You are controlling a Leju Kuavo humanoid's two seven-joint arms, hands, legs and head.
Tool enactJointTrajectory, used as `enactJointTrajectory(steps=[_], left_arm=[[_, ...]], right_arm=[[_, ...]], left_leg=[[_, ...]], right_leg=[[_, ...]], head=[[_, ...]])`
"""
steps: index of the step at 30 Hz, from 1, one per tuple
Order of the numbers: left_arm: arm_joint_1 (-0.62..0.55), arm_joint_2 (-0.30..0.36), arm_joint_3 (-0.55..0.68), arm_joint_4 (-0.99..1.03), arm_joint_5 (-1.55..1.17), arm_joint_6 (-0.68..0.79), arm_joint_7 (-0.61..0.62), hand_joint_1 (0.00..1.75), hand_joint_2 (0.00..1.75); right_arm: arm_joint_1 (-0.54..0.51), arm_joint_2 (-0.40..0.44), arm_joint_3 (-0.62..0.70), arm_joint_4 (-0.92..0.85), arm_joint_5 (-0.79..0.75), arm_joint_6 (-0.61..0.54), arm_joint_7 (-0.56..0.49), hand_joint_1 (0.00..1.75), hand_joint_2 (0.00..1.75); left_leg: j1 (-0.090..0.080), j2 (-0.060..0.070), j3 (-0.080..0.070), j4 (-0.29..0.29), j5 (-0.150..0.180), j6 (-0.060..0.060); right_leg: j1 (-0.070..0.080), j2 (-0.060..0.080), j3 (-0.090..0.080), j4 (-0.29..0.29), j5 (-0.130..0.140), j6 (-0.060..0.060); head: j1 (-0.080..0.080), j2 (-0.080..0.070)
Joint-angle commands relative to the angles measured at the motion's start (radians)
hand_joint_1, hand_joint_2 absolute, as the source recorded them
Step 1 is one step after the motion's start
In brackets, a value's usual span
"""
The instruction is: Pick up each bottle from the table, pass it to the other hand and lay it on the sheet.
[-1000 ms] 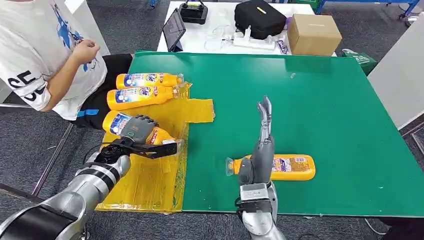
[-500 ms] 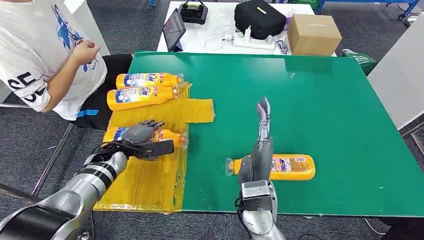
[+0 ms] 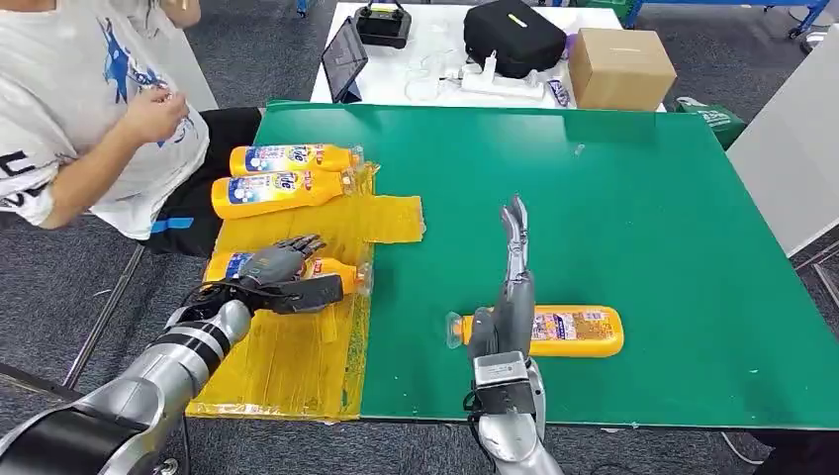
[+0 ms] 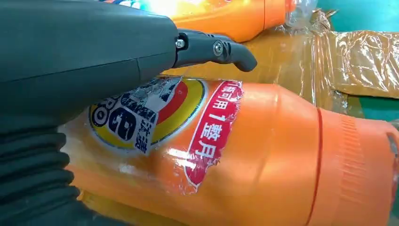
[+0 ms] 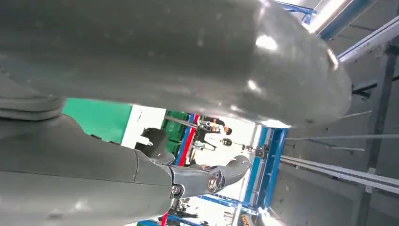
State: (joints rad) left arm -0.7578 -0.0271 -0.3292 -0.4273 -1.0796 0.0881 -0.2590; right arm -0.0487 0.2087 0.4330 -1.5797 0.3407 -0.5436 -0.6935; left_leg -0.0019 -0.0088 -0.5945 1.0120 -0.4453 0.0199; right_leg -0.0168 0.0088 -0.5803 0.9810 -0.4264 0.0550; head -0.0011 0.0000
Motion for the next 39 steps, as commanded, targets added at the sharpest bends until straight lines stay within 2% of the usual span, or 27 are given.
enactJointTrajectory(steps=[1,39], left_arm=[[-0.028,-0.011,0.021,0.063,0.000,-0.011,-0.001,0.00,0.00],[-0.028,-0.011,0.021,0.063,0.000,-0.011,-0.001,0.00,0.00]], right_arm=[[-0.037,-0.008,-0.021,0.057,-0.002,-0.003,-0.004,0.00,0.00],[-0.037,-0.008,-0.021,0.057,-0.002,-0.003,-0.004,0.00,0.00]], left_leg=[[0.001,0.001,0.001,0.000,0.000,-0.001],[0.001,0.001,0.001,0.000,0.000,-0.001]], right_leg=[[0.001,0.000,0.001,-0.001,0.000,-0.001],[0.001,0.000,0.001,-0.001,0.000,-0.001]], head=[[0.000,0.000],[0.000,0.000]])
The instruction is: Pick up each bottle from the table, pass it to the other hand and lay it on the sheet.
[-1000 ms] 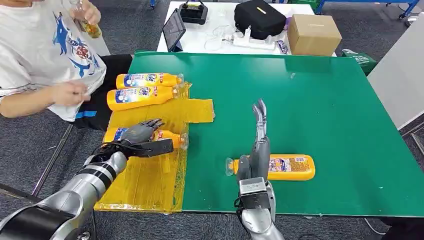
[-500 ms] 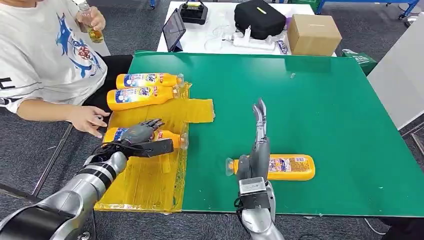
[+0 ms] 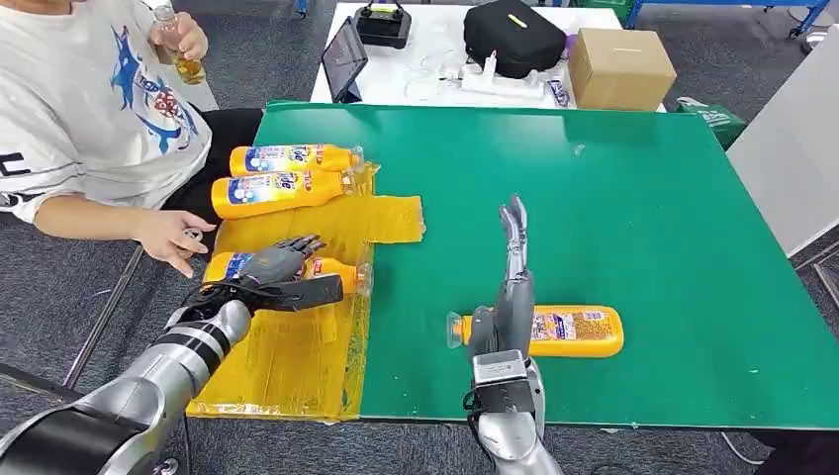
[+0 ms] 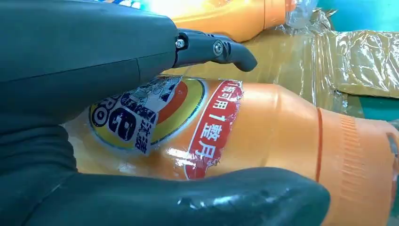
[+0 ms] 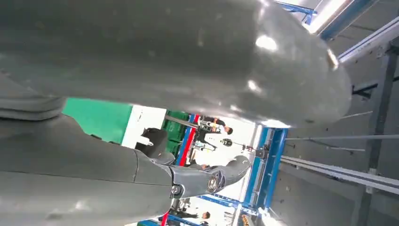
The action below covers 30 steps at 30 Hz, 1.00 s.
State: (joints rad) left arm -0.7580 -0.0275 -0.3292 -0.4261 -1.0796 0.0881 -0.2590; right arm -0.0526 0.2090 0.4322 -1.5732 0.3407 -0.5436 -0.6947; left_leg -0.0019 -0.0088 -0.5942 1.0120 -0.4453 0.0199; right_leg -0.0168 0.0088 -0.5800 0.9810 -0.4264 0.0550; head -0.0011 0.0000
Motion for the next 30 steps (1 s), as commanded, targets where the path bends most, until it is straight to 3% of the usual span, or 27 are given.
enactJointTrajectory(steps=[1,7,8,9,14,16,21,24,30], left_arm=[[-0.028,-0.011,0.021,0.062,0.000,-0.011,-0.001,0.00,0.00],[-0.028,-0.011,0.021,0.062,0.000,-0.011,-0.001,0.00,0.00],[0.277,-0.125,0.339,-0.315,0.377,0.366,-0.378,0.00,0.00],[0.339,-0.121,0.310,-0.735,0.880,0.508,-0.439,0.00,0.00],[0.346,-0.135,0.332,-0.742,0.886,0.488,-0.439,0.00,0.00],[0.340,-0.134,0.331,-0.735,0.886,0.489,-0.439,0.00,0.00],[0.332,-0.130,0.329,-0.724,0.891,0.490,-0.439,0.00,0.00],[0.332,-0.130,0.327,-0.722,0.891,0.489,-0.439,0.00,0.00],[0.333,-0.131,0.325,-0.718,0.890,0.492,-0.439,0.00,0.00]], right_arm=[[-0.033,-0.008,-0.020,0.050,-0.002,-0.002,-0.003,0.00,0.00],[-0.033,-0.008,-0.020,0.050,-0.002,-0.002,-0.003,0.00,0.00],[-0.044,-0.096,-0.017,0.138,0.375,0.004,0.349,0.00,0.00],[-0.051,-0.115,-0.047,0.216,0.330,-0.025,0.255,0.00,0.00],[-0.052,-0.104,-0.070,0.246,0.306,-0.027,0.206,0.00,0.00],[-0.051,-0.103,-0.068,0.241,0.310,-0.025,0.209,0.00,0.00],[-0.049,-0.101,-0.066,0.233,0.318,-0.021,0.219,0.00,0.00],[-0.047,-0.102,-0.066,0.233,0.318,-0.021,0.219,0.00,0.00],[-0.045,-0.105,-0.068,0.229,0.320,-0.022,0.219,0.00,0.00]], left_leg=[[0.001,0.001,0.001,0.000,0.000,-0.001],[0.002,0.001,0.002,0.000,-0.001,-0.001],[0.001,0.001,0.001,0.000,0.000,-0.001],[0.001,-0.004,0.005,-0.003,0.001,0.000],[0.003,0.000,0.000,0.002,-0.002,0.000],[0.000,0.008,0.004,-0.001,-0.003,-0.001],[0.002,-0.003,0.000,0.000,-0.001,0.000],[0.002,0.002,0.001,0.000,-0.002,0.000],[0.001,-0.001,0.000,0.000,-0.001,0.000]], right_leg=[[0.001,0.000,0.001,-0.001,0.000,-0.001],[0.002,0.000,0.002,-0.001,0.000,-0.002],[0.002,0.000,0.002,-0.001,0.000,-0.002],[0.001,-0.005,0.008,-0.006,0.000,-0.001],[0.003,-0.002,0.003,-0.003,0.000,-0.001],[0.000,0.006,0.003,-0.003,0.000,-0.002],[0.002,-0.004,0.001,-0.003,0.000,-0.002],[0.002,0.000,0.002,-0.002,0.000,-0.002],[0.002,-0.003,0.001,-0.002,0.000,-0.001]], head=[[0.000,0.000],[0.000,0.000],[0.000,0.000],[0.000,0.000],[0.003,0.000],[0.002,0.000],[0.003,0.000],[0.002,0.000],[0.002,0.000]])
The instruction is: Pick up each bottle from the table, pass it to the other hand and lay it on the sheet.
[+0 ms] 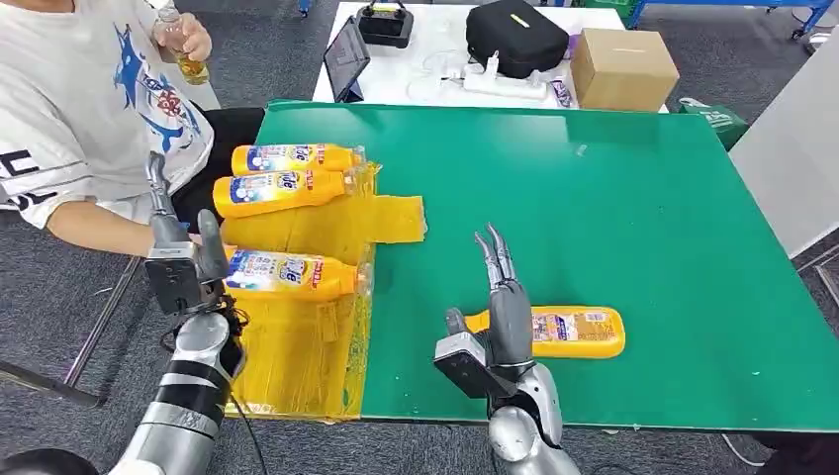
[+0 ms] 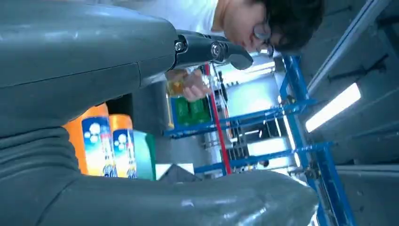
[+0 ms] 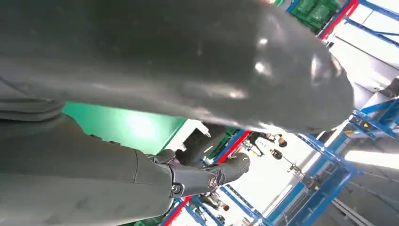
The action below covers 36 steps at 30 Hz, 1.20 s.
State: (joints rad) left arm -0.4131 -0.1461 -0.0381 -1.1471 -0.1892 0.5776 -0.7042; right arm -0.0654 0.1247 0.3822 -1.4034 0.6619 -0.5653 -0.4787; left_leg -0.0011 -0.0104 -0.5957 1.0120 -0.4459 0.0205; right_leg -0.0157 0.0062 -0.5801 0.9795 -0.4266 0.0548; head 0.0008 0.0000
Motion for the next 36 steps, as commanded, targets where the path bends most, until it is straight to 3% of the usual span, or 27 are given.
enactJointTrajectory(steps=[1,13,17,18,21,22,27,36], left_arm=[[-0.012,-0.013,0.034,0.003,-0.001,0.003,0.006,0.00,0.00],[-0.010,-0.010,0.028,0.009,0.000,-0.001,0.006,0.00,0.00],[0.032,0.014,-0.019,0.022,-0.060,-0.061,0.006,0.00,0.00],[0.051,0.009,-0.016,0.012,-0.059,-0.093,0.006,0.00,1.75],[0.136,-0.011,-0.029,-0.043,-0.093,-0.202,0.026,0.00,1.75],[0.162,-0.009,-0.051,-0.055,-0.118,-0.241,0.038,0.00,1.75],[0.267,-0.024,-0.122,-0.108,-0.198,-0.324,0.077,0.00,1.75],[0.284,-0.025,-0.158,-0.120,-0.236,-0.327,0.090,0.00,1.75]], right_arm=[[-0.032,-0.021,-0.018,0.059,-0.001,0.000,0.003,0.00,0.00],[-0.030,-0.031,-0.017,0.053,0.015,0.002,0.012,0.00,0.00],[-0.006,-0.120,-0.019,-0.010,0.078,0.136,0.133,0.00,0.00],[0.007,-0.143,-0.035,-0.026,0.076,0.165,0.156,0.00,0.00],[0.065,-0.210,-0.108,-0.081,0.087,0.268,0.227,0.00,0.00],[0.082,-0.242,-0.124,-0.090,0.100,0.309,0.253,0.00,1.75],[0.186,-0.376,-0.234,-0.162,0.100,0.466,0.345,0.00,1.75],[0.253,-0.398,-0.287,-0.248,0.099,0.497,0.375,0.00,1.75]], left_leg=[[0.001,0.002,0.003,0.000,-0.001,-0.001],[0.002,0.002,0.002,0.000,-0.001,-0.001],[0.000,0.001,0.002,-0.001,0.000,-0.001],[0.001,0.001,0.004,-0.001,-0.001,-0.001],[0.000,-0.001,0.005,-0.002,-0.001,0.000],[0.000,-0.002,0.003,-0.002,0.000,0.000],[-0.002,-0.003,0.004,-0.001,-0.002,0.000],[-0.004,-0.001,0.000,0.000,-0.002,0.002]], right_leg=[[0.002,0.000,0.003,-0.001,0.000,-0.002],[0.002,0.000,0.003,-0.001,0.000,-0.002],[0.001,-0.001,0.002,-0.001,0.000,-0.001],[0.001,-0.001,0.005,-0.002,0.000,-0.002],[0.001,-0.003,0.006,-0.003,-0.001,-0.001],[0.000,-0.003,0.005,-0.003,-0.001,-0.001],[-0.001,-0.005,0.006,-0.003,-0.002,-0.001],[-0.003,-0.003,0.001,-0.002,-0.001,-0.001]], head=[[0.000,0.000],[0.000,0.000],[0.000,0.000],[0.000,0.000],[0.000,0.000],[0.000,0.000],[0.000,0.000],[0.000,0.000]])
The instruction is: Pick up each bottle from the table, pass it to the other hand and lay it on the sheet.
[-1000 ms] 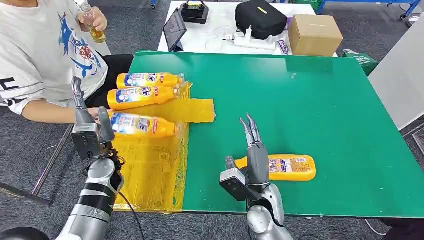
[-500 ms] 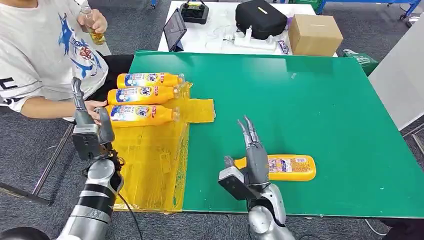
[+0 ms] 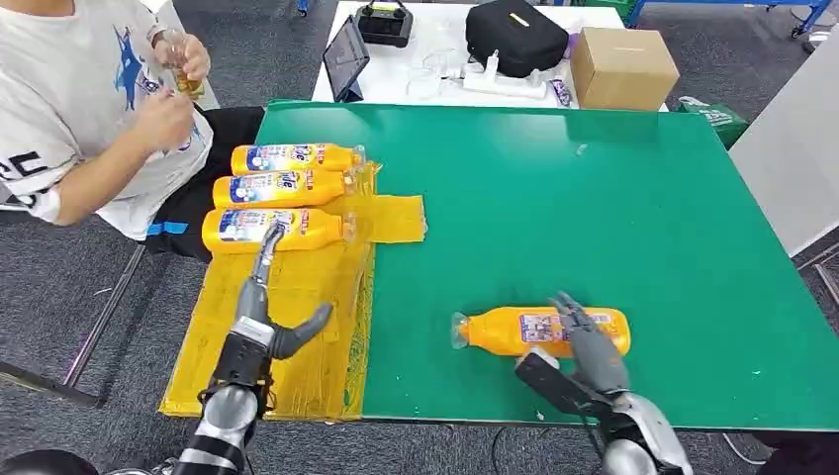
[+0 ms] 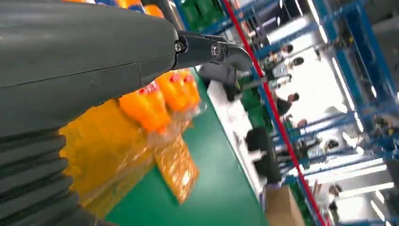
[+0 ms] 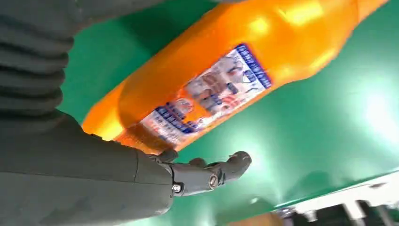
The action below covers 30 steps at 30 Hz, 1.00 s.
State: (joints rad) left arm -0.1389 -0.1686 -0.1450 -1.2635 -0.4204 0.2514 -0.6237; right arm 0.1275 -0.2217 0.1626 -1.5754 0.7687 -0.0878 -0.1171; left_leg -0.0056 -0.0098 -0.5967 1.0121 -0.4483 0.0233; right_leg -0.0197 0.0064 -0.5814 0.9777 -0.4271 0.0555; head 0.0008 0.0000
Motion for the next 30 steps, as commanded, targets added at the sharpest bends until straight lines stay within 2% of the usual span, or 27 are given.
enactJointTrajectory(steps=[1,4,13,20,21,30], left_arm=[[0.010,-0.003,-0.051,-0.004,-0.005,-0.001,0.009,0.00,1.75],[0.006,-0.005,-0.042,-0.001,-0.004,-0.005,0.011,0.00,1.75],[-0.016,-0.009,-0.047,0.021,-0.004,-0.016,0.010,0.00,1.75],[-0.016,-0.008,-0.047,0.021,-0.004,-0.016,0.010,0.00,1.75],[-0.016,-0.008,-0.047,0.021,-0.004,-0.016,0.010,0.00,1.75],[-0.057,-0.015,-0.060,0.078,0.022,-0.037,0.007,0.00,1.75]], right_arm=[[0.060,-0.052,-0.067,-0.077,-0.007,0.019,0.013,0.00,1.75],[0.062,-0.058,-0.063,-0.084,-0.008,0.026,0.023,0.00,1.75],[-0.004,-0.086,-0.084,-0.018,0.024,0.028,0.027,0.00,1.75],[-0.002,-0.083,-0.082,-0.018,0.025,0.028,0.026,0.00,1.75],[-0.002,-0.083,-0.082,-0.018,0.025,0.028,0.026,0.00,1.75],[-0.175,-0.086,-0.046,0.211,0.152,0.008,0.019,0.00,1.75]], left_leg=[[0.000,-0.001,0.000,0.000,0.000,-0.001],[0.003,0.001,0.005,0.001,-0.002,-0.003],[0.001,0.001,0.002,0.000,0.000,-0.001],[0.001,0.001,0.002,0.000,0.000,-0.001],[0.003,0.002,0.006,0.000,-0.001,-0.003],[0.001,0.002,0.003,-0.001,0.001,0.000]], right_leg=[[0.000,-0.001,0.001,0.000,0.000,-0.001],[0.004,-0.001,0.006,0.000,-0.001,-0.004],[0.002,0.000,0.002,0.000,0.001,-0.001],[0.001,0.000,0.003,0.000,0.000,-0.001],[0.003,0.000,0.007,-0.001,0.000,-0.004],[0.001,0.001,0.003,-0.001,0.001,-0.001]], head=[[0.000,0.000],[0.000,0.000],[0.000,0.000],[-0.001,0.000],[0.000,0.000],[0.000,0.000]])
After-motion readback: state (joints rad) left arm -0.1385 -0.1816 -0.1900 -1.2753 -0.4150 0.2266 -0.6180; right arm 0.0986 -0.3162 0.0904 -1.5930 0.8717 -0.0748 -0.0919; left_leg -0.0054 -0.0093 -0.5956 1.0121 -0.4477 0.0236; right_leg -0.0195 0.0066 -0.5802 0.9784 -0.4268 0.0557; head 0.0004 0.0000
